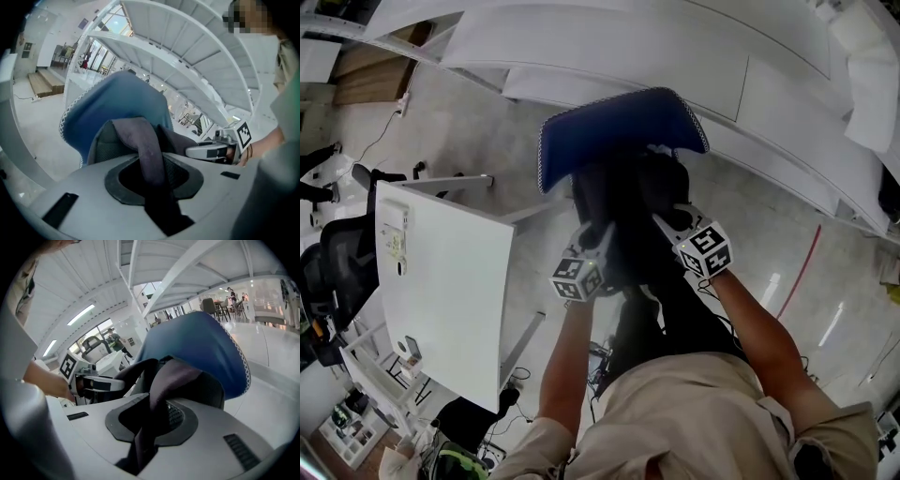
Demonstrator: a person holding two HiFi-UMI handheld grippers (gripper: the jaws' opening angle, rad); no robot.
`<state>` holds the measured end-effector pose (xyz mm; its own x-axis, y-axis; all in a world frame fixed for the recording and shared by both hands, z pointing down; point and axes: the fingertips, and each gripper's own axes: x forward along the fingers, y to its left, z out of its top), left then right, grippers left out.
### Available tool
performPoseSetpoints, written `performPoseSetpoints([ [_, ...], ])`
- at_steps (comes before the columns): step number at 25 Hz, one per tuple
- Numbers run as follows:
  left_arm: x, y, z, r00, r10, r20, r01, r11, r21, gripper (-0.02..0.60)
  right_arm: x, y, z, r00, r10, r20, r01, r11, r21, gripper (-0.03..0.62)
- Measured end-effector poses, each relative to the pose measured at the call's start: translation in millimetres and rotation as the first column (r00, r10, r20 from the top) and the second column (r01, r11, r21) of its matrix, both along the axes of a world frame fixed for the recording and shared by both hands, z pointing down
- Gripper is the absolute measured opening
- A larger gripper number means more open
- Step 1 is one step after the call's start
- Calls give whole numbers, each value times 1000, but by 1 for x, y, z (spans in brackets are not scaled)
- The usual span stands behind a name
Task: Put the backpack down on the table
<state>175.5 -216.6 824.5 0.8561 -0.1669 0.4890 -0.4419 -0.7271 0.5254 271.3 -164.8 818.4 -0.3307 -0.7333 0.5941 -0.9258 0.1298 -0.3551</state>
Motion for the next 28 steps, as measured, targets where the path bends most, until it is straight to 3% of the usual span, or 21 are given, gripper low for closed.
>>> performPoseSetpoints([
  [5,-6,0,-63,994,-10,-110,23,992,121,89,-10,-18,-64,994,-55,-97,68,989,133,64],
  [9,-13,-1,-114,984,-19,-177,53,981,188,86,-11,-27,-110,993,-58,-102,77,979,187,65],
  [12,-22,-2,-153,975,-61,-216,105,975,198,84,-23,-24,-141,992,-88,-91,105,974,202,64],
  [16,-51,1,-192,963,-149,-224,194,962,193,81,-64,-5,-182,973,-202,-112,223,950,221,66],
  [23,-117,38,-260,928,-294,-230,341,918,202,78,-119,11,-255,922,-353,-157,385,881,275,66],
  [28,-128,32,-323,924,-248,-290,342,875,344,80,-121,-16,-321,939,-292,-179,340,860,381,66],
])
